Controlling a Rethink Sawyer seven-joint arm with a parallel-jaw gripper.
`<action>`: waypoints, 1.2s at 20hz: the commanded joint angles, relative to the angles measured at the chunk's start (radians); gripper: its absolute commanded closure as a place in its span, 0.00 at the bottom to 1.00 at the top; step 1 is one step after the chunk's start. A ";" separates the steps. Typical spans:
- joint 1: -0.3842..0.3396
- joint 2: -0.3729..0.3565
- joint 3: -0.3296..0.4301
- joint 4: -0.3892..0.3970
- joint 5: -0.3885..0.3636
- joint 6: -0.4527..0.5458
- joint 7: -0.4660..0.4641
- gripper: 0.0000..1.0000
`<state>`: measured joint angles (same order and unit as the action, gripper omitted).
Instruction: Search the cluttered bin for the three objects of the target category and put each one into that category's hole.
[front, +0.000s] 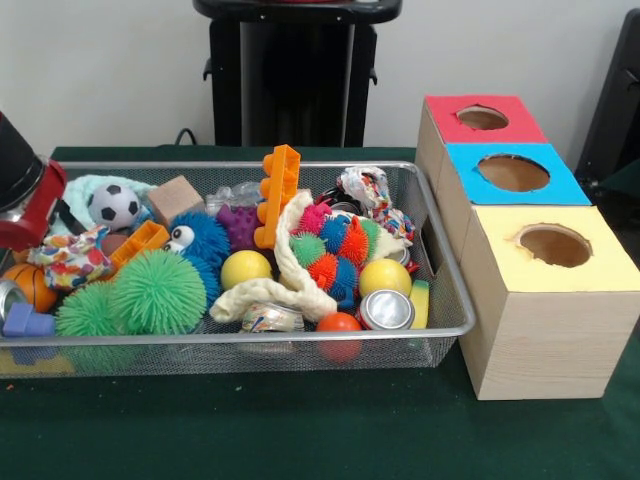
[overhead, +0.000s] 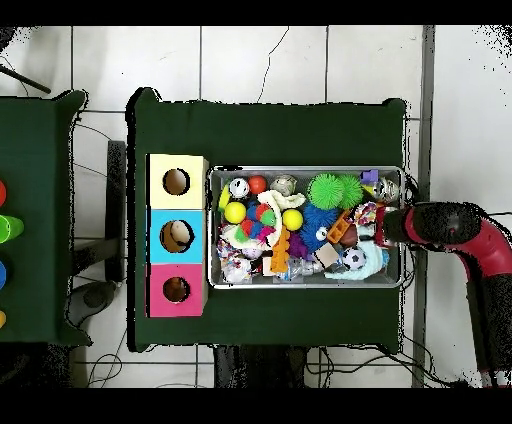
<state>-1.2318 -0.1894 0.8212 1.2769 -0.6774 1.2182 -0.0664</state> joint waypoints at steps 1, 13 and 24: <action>-0.032 0.096 -0.080 -0.107 -0.096 0.036 -0.327 1.00; -0.009 -0.193 -0.029 0.320 -0.048 -0.139 -0.017 1.00; 0.227 -0.600 -0.049 0.531 0.125 -0.087 0.348 1.00</action>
<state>-1.1026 -0.6101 0.8160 1.6545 -0.6028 1.1387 -0.0964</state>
